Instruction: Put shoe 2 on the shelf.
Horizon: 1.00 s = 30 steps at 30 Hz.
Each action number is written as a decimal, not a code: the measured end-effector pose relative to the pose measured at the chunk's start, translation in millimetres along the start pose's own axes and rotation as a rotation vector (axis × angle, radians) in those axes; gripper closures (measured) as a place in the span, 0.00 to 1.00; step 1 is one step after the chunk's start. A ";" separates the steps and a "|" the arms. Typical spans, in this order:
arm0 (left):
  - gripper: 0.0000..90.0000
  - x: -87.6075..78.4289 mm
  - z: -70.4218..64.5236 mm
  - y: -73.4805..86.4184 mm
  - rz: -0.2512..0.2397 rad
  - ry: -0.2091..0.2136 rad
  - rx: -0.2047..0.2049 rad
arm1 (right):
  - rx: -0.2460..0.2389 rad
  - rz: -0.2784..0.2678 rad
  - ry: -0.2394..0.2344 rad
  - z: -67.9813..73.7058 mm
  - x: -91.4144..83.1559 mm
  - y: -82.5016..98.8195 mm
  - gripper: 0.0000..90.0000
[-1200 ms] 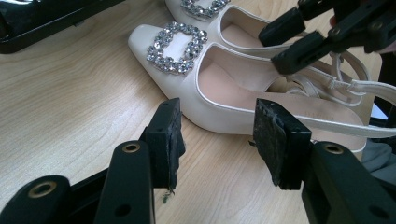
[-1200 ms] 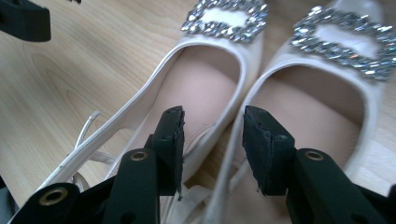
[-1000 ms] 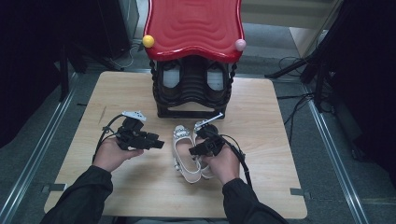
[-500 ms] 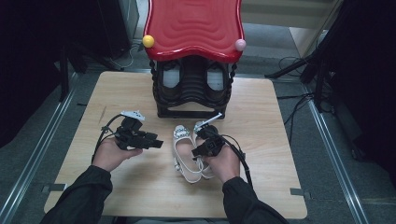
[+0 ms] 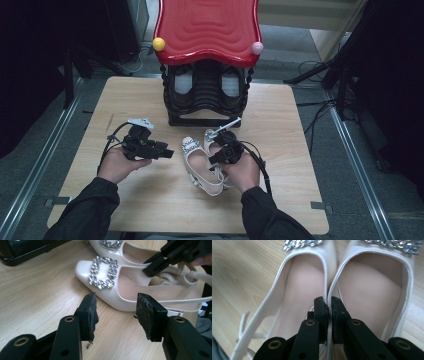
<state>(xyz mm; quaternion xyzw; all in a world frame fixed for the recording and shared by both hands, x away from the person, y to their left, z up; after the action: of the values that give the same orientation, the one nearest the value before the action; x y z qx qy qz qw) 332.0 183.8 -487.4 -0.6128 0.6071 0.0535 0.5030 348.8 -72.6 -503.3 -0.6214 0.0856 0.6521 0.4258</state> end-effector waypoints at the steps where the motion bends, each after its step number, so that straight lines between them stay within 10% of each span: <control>1: 0.57 -1.0 0.9 0.1 -0.001 0.000 -0.004 | -0.009 0.002 -0.006 -1.1 -1.1 -0.3 0.96; 30: 0.56 -44.8 25.3 24.9 -0.109 -0.064 -0.091 | -0.553 -0.004 -0.224 3.8 -82.6 -52.6 0.96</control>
<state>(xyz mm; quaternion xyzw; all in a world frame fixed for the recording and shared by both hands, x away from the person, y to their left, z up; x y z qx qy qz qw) 314.4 238.0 -483.2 -0.6650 0.5537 0.0730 0.4959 369.8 -74.4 -407.6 -0.6379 -0.1439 0.7146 0.2484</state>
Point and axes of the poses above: each handheld gripper's, and its own axes: x roughly forward along the jaws, y roughly out of its underside, z roughly to its left, the point moved 3 cm from there along x, roughly forward along the jaws, and after that the axes turned 11 degrees about -x, right-handed, at the moved point
